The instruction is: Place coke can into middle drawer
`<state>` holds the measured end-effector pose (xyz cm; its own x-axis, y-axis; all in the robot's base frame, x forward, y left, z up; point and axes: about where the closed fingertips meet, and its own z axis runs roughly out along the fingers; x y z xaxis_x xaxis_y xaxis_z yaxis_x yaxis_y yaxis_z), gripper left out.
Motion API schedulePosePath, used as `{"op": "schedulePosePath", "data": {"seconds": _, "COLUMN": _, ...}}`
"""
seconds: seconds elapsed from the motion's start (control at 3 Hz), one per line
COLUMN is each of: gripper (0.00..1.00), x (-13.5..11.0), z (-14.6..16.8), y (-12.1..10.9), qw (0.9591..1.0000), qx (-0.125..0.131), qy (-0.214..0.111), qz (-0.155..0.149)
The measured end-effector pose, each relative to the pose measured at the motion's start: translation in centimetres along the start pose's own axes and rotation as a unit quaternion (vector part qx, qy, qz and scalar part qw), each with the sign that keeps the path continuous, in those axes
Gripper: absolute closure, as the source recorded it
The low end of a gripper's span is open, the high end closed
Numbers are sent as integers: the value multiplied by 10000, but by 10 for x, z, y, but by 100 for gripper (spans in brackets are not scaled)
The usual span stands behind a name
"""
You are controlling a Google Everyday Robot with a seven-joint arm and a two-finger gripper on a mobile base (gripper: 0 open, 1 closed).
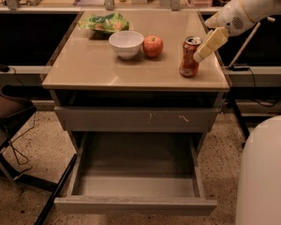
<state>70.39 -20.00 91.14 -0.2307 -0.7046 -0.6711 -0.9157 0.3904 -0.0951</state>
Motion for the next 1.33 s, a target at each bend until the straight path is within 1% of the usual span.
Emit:
{"op": "schedulePosePath", "data": {"seconds": 0.33, "gripper": 0, "x": 33, "z": 26, "y": 1, "qw": 9988, "qx": -289, "qy": -66, "qz": 389}}
{"op": "schedulePosePath", "data": {"seconds": 0.67, "gripper": 0, "x": 33, "z": 26, "y": 1, "qw": 9988, "qx": -291, "qy": -67, "qz": 389}}
{"op": "schedulePosePath", "data": {"seconds": 1.0, "gripper": 0, "x": 35, "z": 42, "y": 7, "qw": 9981, "qx": -475, "qy": -153, "qz": 355}}
{"op": "schedulePosePath", "data": {"seconds": 1.33, "gripper": 0, "x": 35, "z": 69, "y": 19, "qw": 9961, "qx": -812, "qy": -186, "qz": 288}}
